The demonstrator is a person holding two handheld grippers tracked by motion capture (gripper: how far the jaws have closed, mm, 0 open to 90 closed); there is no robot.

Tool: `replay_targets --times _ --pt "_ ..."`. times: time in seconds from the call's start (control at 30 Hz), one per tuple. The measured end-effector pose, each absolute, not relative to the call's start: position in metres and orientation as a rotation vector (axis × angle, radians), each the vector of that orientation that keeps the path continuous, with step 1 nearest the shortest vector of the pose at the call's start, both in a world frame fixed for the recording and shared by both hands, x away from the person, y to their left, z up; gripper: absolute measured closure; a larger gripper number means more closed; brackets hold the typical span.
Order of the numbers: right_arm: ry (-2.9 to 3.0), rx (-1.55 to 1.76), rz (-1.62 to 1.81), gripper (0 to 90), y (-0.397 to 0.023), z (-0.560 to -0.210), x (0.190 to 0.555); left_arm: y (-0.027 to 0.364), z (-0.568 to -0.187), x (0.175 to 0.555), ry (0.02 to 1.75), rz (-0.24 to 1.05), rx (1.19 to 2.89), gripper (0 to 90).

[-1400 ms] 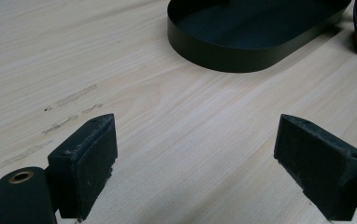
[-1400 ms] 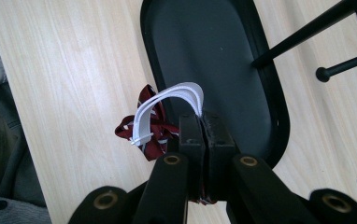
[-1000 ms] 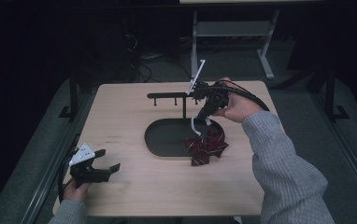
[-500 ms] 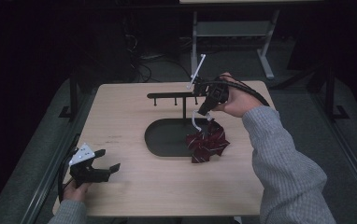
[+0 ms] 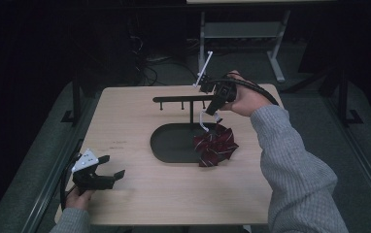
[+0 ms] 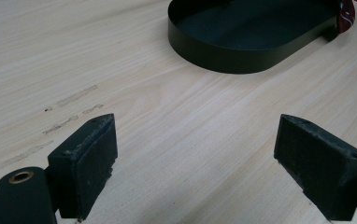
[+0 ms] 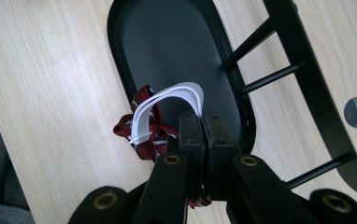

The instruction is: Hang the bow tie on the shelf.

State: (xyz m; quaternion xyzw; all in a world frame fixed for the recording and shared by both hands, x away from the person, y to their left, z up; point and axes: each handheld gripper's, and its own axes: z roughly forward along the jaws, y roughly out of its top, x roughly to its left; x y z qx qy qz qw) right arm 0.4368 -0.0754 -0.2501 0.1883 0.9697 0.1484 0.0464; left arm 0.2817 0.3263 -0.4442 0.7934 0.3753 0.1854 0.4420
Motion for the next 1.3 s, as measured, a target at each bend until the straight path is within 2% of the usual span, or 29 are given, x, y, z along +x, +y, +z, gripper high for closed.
replay_targets --times 0.8,1.3 --pt "2.929 0.654 0.41 87.4 -0.071 -0.244 0.465 0.325 -0.444 0.282 0.921 0.459 1.982 12.9" --pt "2.915 0.734 0.394 87.2 -0.075 -0.253 0.48 0.324 -0.445 0.282 0.915 0.457 1.981 12.9"
